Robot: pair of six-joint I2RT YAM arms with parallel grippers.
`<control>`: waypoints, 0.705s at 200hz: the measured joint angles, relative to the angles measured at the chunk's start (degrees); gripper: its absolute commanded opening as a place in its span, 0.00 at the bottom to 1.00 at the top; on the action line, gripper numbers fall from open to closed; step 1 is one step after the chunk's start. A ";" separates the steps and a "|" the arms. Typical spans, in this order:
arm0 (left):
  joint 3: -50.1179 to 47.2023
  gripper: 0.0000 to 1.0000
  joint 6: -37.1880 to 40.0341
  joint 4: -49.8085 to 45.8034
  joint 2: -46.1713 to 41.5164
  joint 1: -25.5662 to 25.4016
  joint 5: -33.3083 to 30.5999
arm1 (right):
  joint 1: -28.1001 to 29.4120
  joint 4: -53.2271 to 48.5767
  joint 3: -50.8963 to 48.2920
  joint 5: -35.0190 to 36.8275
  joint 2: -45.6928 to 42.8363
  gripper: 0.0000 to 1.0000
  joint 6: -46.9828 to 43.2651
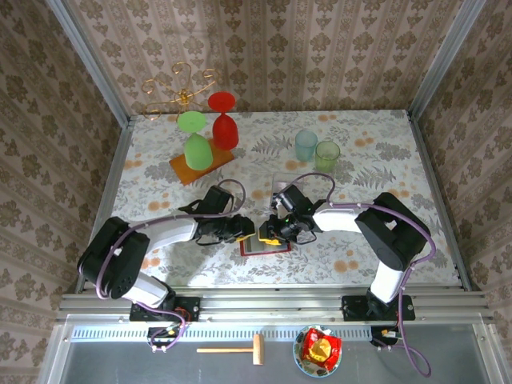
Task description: Take the credit cards out of the card holder
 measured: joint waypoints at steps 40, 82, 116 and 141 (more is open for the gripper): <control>0.00 0.34 -0.15 0.04 1.49 -0.33 -0.02 | -0.61 2.47 -1.18 -1.33 0.00 0.32 0.81; 0.26 0.28 -0.42 0.22 2.14 -0.46 0.00 | -0.94 4.52 -2.01 -2.14 0.00 0.32 1.55; 0.72 0.21 -0.66 0.22 2.89 -0.76 0.17 | -0.96 4.90 -2.16 -2.36 0.00 0.32 1.62; 1.14 0.19 -0.79 0.26 2.89 -1.07 0.22 | -0.96 5.03 -2.21 -2.38 0.00 0.33 1.79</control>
